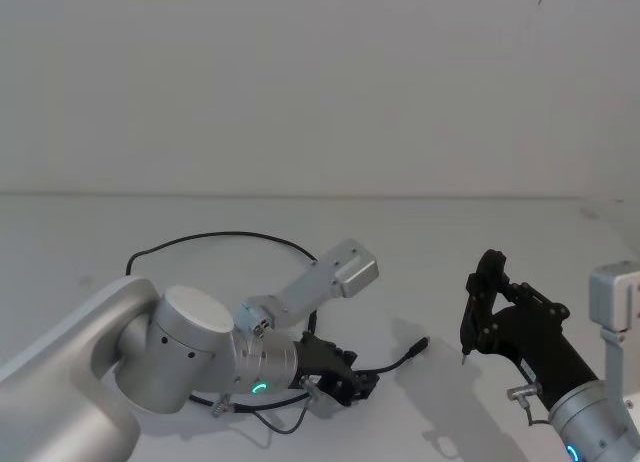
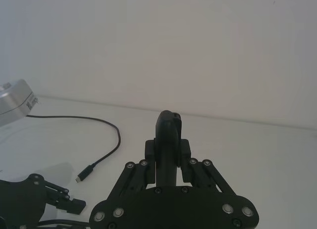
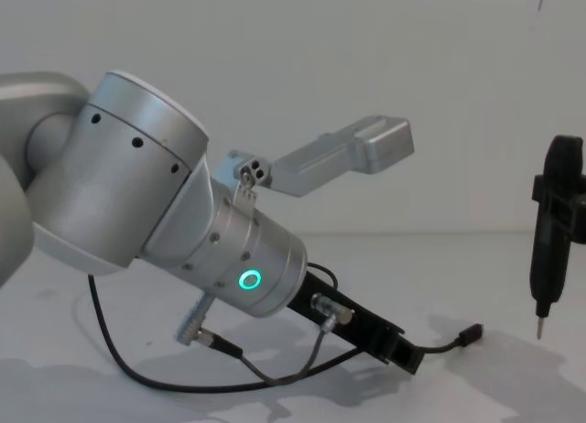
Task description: Pick up the data cable with the one hand.
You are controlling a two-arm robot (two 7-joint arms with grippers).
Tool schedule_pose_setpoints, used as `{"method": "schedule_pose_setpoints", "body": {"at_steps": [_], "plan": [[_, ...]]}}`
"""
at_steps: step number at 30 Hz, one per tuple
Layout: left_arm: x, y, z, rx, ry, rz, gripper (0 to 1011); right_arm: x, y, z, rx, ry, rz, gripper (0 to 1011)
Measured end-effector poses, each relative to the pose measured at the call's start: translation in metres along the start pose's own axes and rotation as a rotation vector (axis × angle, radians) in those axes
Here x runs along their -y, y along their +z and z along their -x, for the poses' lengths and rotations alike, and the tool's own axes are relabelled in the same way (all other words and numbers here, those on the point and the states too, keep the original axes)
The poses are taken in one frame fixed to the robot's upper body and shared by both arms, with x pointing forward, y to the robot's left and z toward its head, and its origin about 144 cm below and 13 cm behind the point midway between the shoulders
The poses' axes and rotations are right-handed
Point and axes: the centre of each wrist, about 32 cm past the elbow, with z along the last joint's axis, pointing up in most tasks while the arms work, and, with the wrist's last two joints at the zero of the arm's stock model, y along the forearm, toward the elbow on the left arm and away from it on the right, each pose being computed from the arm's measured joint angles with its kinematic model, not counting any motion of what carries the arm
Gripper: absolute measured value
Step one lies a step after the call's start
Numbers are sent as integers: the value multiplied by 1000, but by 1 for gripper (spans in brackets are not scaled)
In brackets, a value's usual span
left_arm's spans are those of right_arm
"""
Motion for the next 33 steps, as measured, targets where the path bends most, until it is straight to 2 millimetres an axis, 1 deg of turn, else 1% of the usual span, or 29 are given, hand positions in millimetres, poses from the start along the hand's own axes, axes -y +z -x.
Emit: {"method": "schedule_pose_setpoints", "body": {"at_steps": [2,3,5,6,8,9,11,13,14,15,22,32,33], "plan": [[0,0,0,-1,0,-1,431,0,0,0,0,0,0,279],[0,0,0,-1,0,-1,371,0,0,0,0,0,0,279],[0,0,0,-2,0,-2,336,0,0,0,0,0,0,279],[0,0,0,-2,0,-2,281,0,0,0,0,0,0,279],[1,0,0,-2,0,-3,231,0,0,0,0,0,0,279],[1,0,0,-3,0,-3,176,0,0,0,0,0,0,279],[1,0,0,-3,0,-4,143,0,0,0,0,0,0,279],[1,0,0,-3,0,-4,67,0,0,0,0,0,0,279],[1,0,0,-3,0,-4,67,0,0,0,0,0,0,279],[1,0,0,-3,0,-4,42,0,0,0,0,0,0,279],[0,0,0,2,2,-1,41,-1,3,-1,-3,-3,-10,279],[-8,-3,0,88,-10,53,41,-7,28,-7,-40,-5,-73,279],[-10,-3,0,95,-12,57,41,-8,34,-9,-47,-4,-87,279]]}}
